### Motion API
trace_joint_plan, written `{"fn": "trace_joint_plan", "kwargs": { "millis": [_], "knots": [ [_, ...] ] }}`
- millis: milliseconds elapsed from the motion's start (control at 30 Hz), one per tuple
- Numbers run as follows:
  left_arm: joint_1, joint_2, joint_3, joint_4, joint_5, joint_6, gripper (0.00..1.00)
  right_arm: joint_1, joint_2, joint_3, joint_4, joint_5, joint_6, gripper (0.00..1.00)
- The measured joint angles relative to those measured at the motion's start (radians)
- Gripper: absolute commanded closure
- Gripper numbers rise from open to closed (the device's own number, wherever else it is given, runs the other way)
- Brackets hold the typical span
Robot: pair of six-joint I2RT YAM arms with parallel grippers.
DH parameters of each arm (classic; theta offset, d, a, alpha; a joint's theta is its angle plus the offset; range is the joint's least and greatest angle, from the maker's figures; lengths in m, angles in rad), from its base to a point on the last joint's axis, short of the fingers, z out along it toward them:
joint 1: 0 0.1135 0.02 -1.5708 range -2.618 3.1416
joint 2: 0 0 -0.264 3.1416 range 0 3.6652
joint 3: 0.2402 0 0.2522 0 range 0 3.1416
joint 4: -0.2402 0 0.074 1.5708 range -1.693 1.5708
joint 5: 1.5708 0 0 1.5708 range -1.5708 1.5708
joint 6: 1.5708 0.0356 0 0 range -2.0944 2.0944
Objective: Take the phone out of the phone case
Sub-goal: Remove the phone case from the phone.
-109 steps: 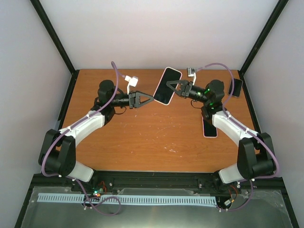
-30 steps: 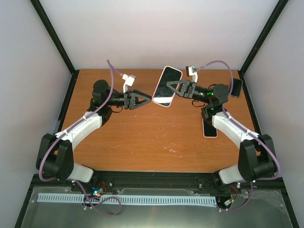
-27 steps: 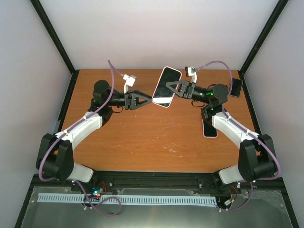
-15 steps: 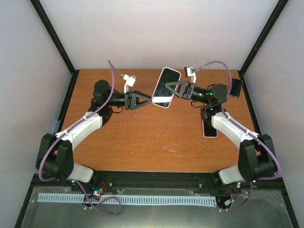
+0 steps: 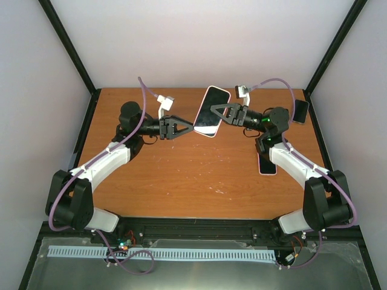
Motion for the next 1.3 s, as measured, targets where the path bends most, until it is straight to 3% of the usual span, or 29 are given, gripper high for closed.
{"fn": "trace_joint_plan", "kwargs": {
  "millis": [700,1300],
  "knots": [
    [0.003,0.028,-0.002,0.01,0.004,0.0,0.66,0.008,0.029,-0.014,0.06,0.021,0.056,0.97],
    [0.015,0.032,0.004,0.016,0.095,-0.015,0.65,0.054,0.031,-0.024,0.055,0.027,-0.011,0.97]
  ]
}}
